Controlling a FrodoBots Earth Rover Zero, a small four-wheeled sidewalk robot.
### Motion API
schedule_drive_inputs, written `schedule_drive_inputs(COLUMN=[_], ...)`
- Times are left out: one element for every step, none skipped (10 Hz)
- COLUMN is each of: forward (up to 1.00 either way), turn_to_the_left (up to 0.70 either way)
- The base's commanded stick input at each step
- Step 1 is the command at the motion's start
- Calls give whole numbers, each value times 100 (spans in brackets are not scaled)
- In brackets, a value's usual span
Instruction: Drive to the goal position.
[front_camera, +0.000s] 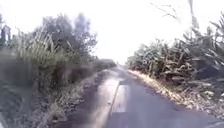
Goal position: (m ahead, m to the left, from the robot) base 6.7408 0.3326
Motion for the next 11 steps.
schedule_drive_inputs(forward=[85, 85, 85, 85, 85, 85, 85, 85, 85, 85, 85], turn_to_the_left=[0, 0, 0, 0, 0, 0, 0, 0, 0, 0, 0])
